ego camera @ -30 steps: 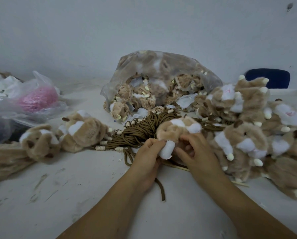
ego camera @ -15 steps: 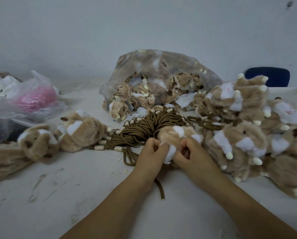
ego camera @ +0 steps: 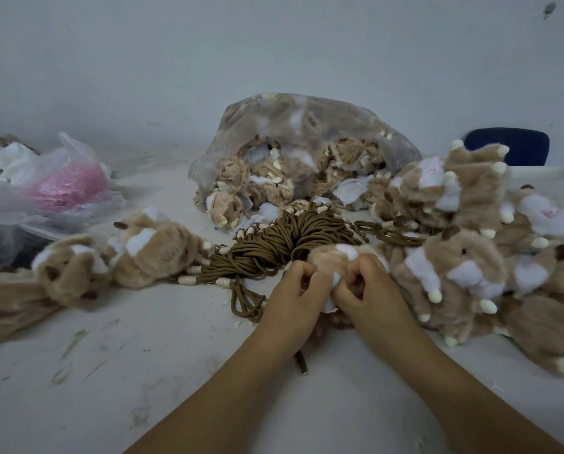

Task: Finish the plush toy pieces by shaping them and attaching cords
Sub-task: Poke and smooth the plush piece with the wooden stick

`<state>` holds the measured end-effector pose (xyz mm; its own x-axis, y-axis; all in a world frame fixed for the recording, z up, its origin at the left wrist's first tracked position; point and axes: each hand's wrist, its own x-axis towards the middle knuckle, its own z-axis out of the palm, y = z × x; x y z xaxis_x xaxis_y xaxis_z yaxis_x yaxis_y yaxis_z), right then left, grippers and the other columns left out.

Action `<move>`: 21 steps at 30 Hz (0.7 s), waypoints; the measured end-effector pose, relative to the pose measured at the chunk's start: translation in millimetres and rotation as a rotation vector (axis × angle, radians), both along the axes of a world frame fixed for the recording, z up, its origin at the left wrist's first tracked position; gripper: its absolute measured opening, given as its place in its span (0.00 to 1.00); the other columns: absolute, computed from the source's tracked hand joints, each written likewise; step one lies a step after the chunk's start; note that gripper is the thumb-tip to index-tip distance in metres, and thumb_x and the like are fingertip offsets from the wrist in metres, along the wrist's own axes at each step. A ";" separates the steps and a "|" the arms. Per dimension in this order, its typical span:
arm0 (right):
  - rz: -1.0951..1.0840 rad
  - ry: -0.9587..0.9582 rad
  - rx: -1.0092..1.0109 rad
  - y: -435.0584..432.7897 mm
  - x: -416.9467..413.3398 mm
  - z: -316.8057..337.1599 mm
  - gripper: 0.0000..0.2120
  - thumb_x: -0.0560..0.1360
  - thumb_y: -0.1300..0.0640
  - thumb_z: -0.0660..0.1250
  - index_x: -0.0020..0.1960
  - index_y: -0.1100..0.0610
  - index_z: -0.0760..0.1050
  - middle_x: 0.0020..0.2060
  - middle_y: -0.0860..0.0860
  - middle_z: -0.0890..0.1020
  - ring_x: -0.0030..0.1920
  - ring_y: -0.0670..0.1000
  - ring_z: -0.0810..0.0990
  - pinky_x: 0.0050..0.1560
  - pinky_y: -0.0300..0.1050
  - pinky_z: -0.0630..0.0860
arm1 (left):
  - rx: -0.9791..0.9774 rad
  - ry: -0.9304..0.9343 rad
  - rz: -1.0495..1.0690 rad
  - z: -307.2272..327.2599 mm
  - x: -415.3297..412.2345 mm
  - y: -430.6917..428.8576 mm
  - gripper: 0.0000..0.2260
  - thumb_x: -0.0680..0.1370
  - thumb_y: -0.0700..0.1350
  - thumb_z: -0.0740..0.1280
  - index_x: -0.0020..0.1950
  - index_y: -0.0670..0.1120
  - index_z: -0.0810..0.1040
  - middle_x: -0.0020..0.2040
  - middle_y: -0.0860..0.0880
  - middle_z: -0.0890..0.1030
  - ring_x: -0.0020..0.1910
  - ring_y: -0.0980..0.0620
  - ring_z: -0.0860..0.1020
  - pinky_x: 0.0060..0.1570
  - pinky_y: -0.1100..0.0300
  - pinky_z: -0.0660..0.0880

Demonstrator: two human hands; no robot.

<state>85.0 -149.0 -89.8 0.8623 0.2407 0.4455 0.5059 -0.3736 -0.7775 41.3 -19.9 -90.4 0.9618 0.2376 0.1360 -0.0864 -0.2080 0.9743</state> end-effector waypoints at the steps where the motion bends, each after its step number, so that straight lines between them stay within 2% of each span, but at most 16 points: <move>1: -0.022 -0.001 0.004 -0.8 1.0 0.1 0.12 0.71 0.53 0.67 0.38 0.56 0.65 0.35 0.55 0.74 0.33 0.52 0.75 0.30 0.37 0.73 | -0.035 0.005 -0.040 1.3 -1.2 -1.0 0.13 0.70 0.63 0.66 0.45 0.55 0.75 0.37 0.47 0.83 0.34 0.44 0.82 0.32 0.52 0.76; 3: -0.073 -0.041 -0.012 -3.1 2.4 0.7 0.12 0.70 0.50 0.66 0.38 0.55 0.65 0.35 0.50 0.72 0.32 0.44 0.70 0.30 0.31 0.68 | -0.061 0.007 -0.090 3.1 -2.3 -0.5 0.17 0.72 0.63 0.67 0.51 0.51 0.77 0.40 0.49 0.84 0.33 0.46 0.81 0.33 0.54 0.77; 7: -0.038 -0.059 -0.019 -6.6 2.2 -0.2 0.11 0.72 0.50 0.67 0.38 0.52 0.66 0.36 0.46 0.71 0.33 0.40 0.69 0.33 0.29 0.67 | -0.044 -0.015 -0.088 0.7 -2.5 5.2 0.09 0.78 0.55 0.68 0.51 0.51 0.79 0.40 0.51 0.84 0.31 0.51 0.78 0.36 0.55 0.76; 12: 0.034 -0.124 -0.051 -5.4 -3.2 5.6 0.09 0.72 0.54 0.67 0.38 0.54 0.67 0.38 0.46 0.71 0.34 0.42 0.70 0.33 0.35 0.69 | 0.053 -0.012 -0.008 -1.5 -0.1 7.2 0.08 0.77 0.53 0.69 0.43 0.51 0.74 0.37 0.45 0.82 0.29 0.53 0.77 0.32 0.56 0.74; 15: 0.082 -0.260 -0.186 -5.8 -9.7 11.0 0.09 0.72 0.61 0.67 0.38 0.55 0.67 0.37 0.46 0.71 0.35 0.45 0.70 0.33 0.39 0.69 | 0.170 -0.011 0.043 -4.3 0.8 9.0 0.08 0.76 0.52 0.68 0.42 0.51 0.72 0.34 0.50 0.78 0.30 0.55 0.74 0.32 0.57 0.72; 17: 0.119 -0.320 -0.266 -3.6 -12.5 13.8 0.09 0.72 0.63 0.67 0.38 0.57 0.68 0.37 0.47 0.71 0.36 0.47 0.70 0.34 0.44 0.70 | 0.204 -0.013 0.091 -7.0 0.4 9.3 0.08 0.76 0.51 0.68 0.42 0.51 0.71 0.33 0.53 0.75 0.30 0.59 0.71 0.31 0.61 0.70; 19: 0.137 -0.355 -0.306 -0.4 -13.0 15.5 0.08 0.72 0.65 0.68 0.39 0.59 0.68 0.37 0.48 0.70 0.37 0.47 0.69 0.35 0.47 0.70 | 0.191 -0.025 0.142 -8.6 -0.6 8.5 0.09 0.77 0.50 0.67 0.42 0.50 0.70 0.33 0.54 0.74 0.27 0.62 0.70 0.27 0.69 0.67; 21: 0.145 -0.340 -0.301 2.2 -12.6 13.9 0.08 0.72 0.64 0.68 0.39 0.59 0.69 0.37 0.47 0.70 0.36 0.45 0.68 0.34 0.46 0.70 | 0.137 -0.043 0.173 -7.6 -0.9 9.1 0.09 0.76 0.50 0.67 0.41 0.50 0.69 0.32 0.55 0.73 0.26 0.63 0.70 0.25 0.70 0.66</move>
<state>72.4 -146.8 -75.9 0.6279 0.5094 0.5885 0.7763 -0.4638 -0.4269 40.4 -10.8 -98.0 0.9010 0.3749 0.2185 -0.0791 -0.3532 0.9322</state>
